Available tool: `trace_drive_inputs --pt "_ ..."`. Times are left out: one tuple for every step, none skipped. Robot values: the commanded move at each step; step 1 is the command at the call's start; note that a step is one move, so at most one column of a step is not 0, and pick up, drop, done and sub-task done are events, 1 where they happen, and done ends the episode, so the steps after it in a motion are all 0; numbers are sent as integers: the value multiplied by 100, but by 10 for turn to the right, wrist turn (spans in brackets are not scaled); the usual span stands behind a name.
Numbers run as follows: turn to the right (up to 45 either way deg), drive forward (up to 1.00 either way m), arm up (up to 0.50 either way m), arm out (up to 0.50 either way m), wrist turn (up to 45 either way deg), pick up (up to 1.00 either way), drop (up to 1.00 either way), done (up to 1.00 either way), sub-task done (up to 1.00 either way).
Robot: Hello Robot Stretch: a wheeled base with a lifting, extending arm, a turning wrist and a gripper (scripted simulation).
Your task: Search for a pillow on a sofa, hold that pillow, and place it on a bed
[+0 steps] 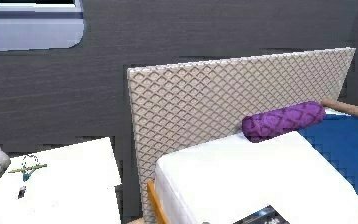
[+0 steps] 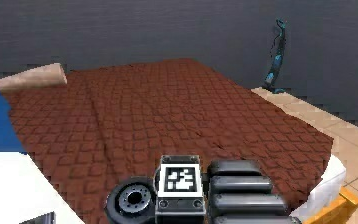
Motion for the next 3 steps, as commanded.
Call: trace_drive_inputs --pt "0 0 0 48 0 0 0 0 0" --pt "0 0 0 0 390 0 0 0 0" --pt "0 0 -8 0 0 0 0 0 0"
